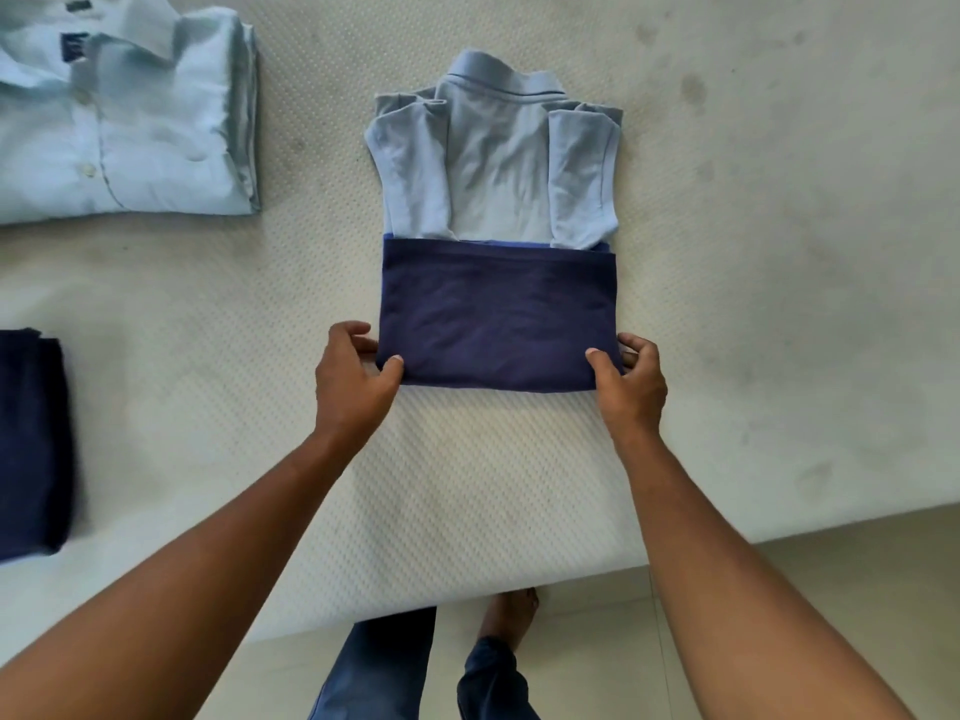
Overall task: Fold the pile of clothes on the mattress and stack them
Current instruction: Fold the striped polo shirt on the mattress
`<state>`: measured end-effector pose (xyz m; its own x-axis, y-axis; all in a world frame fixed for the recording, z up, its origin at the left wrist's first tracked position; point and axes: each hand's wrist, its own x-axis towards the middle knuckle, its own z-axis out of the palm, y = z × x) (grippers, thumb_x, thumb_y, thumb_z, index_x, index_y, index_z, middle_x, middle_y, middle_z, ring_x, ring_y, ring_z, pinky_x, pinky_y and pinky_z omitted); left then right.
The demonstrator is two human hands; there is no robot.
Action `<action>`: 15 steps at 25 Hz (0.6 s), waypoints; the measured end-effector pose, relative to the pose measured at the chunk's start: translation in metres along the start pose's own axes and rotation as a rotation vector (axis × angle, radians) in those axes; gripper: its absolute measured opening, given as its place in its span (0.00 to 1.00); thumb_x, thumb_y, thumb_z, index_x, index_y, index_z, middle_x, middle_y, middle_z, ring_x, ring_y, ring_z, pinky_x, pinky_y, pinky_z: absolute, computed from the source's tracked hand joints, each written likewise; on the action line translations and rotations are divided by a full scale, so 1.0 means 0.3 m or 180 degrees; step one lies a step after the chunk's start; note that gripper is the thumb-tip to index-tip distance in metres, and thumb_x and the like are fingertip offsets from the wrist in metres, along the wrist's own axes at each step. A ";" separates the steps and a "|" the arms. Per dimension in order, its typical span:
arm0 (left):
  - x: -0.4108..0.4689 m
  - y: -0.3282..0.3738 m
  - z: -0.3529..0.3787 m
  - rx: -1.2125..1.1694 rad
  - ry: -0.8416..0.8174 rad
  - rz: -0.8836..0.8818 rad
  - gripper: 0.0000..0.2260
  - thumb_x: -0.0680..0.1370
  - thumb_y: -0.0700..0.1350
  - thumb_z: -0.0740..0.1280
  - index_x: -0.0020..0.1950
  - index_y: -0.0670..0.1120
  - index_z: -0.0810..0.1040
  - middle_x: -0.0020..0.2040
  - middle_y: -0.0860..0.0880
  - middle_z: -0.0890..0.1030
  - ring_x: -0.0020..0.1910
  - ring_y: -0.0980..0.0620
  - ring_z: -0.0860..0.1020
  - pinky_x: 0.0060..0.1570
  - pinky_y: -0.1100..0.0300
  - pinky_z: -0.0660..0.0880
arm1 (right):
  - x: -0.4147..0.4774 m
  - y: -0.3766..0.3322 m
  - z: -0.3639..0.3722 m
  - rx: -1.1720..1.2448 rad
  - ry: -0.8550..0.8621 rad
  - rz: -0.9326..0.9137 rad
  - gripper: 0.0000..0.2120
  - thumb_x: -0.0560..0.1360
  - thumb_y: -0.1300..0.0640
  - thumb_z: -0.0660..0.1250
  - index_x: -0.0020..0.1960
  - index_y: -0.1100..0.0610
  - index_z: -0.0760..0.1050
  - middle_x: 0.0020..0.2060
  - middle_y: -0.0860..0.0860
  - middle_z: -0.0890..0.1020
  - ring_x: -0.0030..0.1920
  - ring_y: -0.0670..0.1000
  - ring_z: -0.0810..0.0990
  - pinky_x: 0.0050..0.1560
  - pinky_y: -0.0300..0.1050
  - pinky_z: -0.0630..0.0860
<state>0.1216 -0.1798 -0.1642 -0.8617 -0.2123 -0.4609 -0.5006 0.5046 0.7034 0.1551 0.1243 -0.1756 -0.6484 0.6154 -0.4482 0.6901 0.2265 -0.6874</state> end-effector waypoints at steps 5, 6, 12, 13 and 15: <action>0.000 -0.058 -0.059 -0.0547 -0.0728 -0.0137 0.07 0.78 0.47 0.75 0.54 0.49 0.84 0.47 0.50 0.85 0.47 0.50 0.83 0.47 0.53 0.82 | 0.021 -0.015 -0.047 -0.0112 -0.0410 0.0063 0.13 0.77 0.45 0.73 0.53 0.54 0.79 0.48 0.47 0.83 0.48 0.46 0.82 0.45 0.40 0.78; -0.007 -0.065 -0.067 -0.0318 -0.0818 -0.0041 0.07 0.78 0.50 0.75 0.53 0.49 0.84 0.44 0.50 0.84 0.44 0.51 0.82 0.44 0.55 0.80 | 0.021 -0.004 -0.063 -0.0243 -0.0524 0.0003 0.14 0.76 0.43 0.73 0.50 0.55 0.81 0.44 0.48 0.84 0.44 0.47 0.82 0.43 0.40 0.78; 0.009 -0.057 -0.068 0.1121 -0.0438 -0.0219 0.14 0.81 0.52 0.70 0.41 0.44 0.81 0.36 0.48 0.81 0.40 0.46 0.81 0.39 0.55 0.73 | 0.041 0.049 -0.110 -0.1354 -0.0306 -0.0352 0.18 0.79 0.47 0.72 0.38 0.60 0.79 0.33 0.51 0.82 0.36 0.51 0.82 0.41 0.45 0.78; 0.020 -0.039 -0.063 0.1132 -0.0381 -0.0172 0.12 0.80 0.52 0.69 0.43 0.45 0.80 0.38 0.49 0.81 0.42 0.46 0.81 0.40 0.55 0.74 | 0.052 0.031 -0.103 -0.1246 -0.0274 -0.0296 0.16 0.78 0.46 0.73 0.40 0.58 0.80 0.35 0.49 0.83 0.39 0.50 0.82 0.43 0.44 0.77; 0.059 0.017 -0.048 0.0898 -0.0261 0.0008 0.12 0.80 0.56 0.69 0.51 0.47 0.79 0.42 0.52 0.81 0.43 0.51 0.81 0.44 0.54 0.76 | 0.089 -0.033 -0.072 -0.0840 -0.0244 -0.0227 0.13 0.78 0.46 0.73 0.50 0.56 0.80 0.43 0.47 0.83 0.44 0.48 0.81 0.45 0.40 0.74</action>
<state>0.1026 -0.1928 -0.1609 -0.8476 -0.1481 -0.5096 -0.4455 0.7203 0.5316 0.1380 0.1547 -0.1686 -0.7139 0.5342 -0.4528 0.6951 0.4622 -0.5506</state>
